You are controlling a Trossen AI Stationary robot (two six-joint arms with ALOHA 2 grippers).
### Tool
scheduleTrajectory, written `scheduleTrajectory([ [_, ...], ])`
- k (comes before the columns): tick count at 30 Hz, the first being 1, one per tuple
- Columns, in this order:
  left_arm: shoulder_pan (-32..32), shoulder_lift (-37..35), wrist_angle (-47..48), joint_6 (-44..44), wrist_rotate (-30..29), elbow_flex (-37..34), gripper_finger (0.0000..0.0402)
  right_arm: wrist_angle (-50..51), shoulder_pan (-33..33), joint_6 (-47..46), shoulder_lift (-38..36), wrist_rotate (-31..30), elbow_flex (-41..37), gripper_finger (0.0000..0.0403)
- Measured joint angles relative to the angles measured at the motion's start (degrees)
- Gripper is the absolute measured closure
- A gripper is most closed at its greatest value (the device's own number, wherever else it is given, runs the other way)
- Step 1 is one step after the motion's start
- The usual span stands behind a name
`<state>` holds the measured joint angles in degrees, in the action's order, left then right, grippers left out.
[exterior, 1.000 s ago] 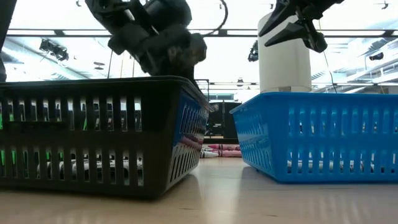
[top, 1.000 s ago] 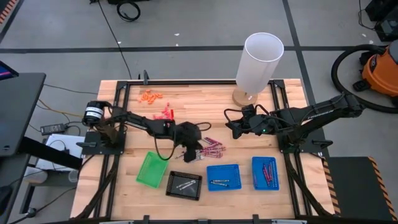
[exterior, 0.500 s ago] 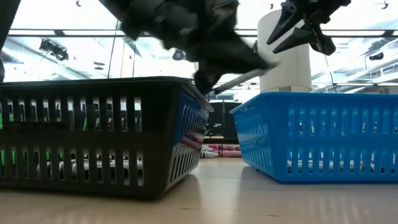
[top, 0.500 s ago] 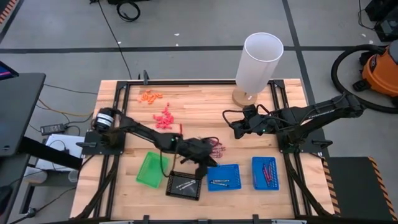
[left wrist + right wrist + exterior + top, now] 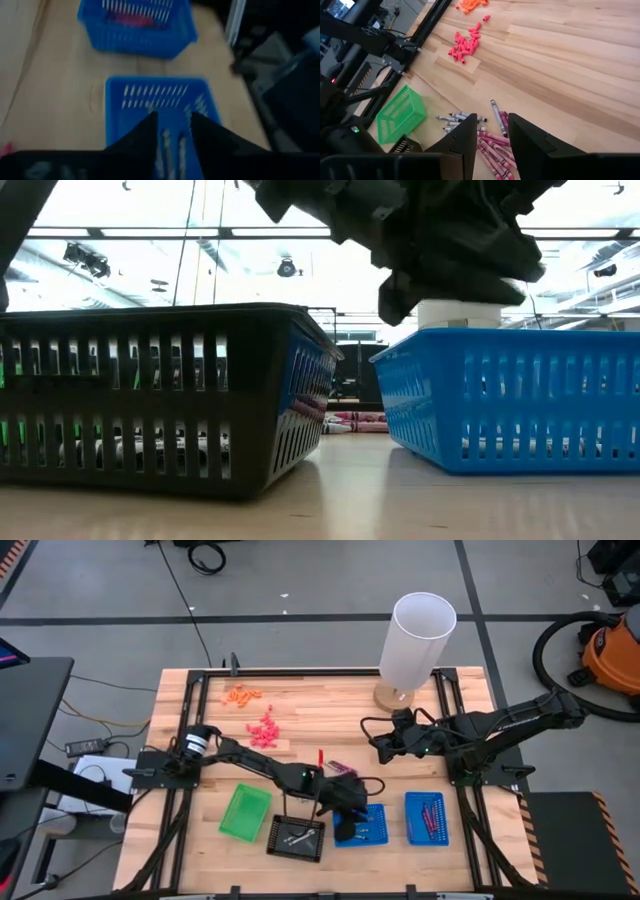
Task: Sort crayons
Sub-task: Put the black crayon into the left blue basket, then put the red crayon into the right blue basket
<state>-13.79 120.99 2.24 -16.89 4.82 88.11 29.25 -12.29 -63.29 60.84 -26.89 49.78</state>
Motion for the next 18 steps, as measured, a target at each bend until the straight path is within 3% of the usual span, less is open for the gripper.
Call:
scheduleTrajectory([
  [3, 1.1, -0.9, 7.4, 1.5, 0.2, 1.1, 0.0226, 0.1, -0.1, 0.1, 0.0, 0.0, 0.0, 0.0284],
  [6, 2.6, -2.6, 14.9, 5.1, -0.4, 1.2, 0.0209, 0.1, -0.1, 0.4, 0.0, -0.3, 0.0, 0.0284],
  [10, 4.6, -4.6, 21.2, 14.5, -3.9, -0.2, 0.0210, 0.4, -0.1, 0.8, 0.0, -1.0, 0.0, 0.0284],
  [18, 10.9, -10.0, 19.7, 26.4, -5.3, -11.2, 0.0241, -0.6, -0.1, 0.5, 0.0, -1.8, 0.0, 0.0284],
])
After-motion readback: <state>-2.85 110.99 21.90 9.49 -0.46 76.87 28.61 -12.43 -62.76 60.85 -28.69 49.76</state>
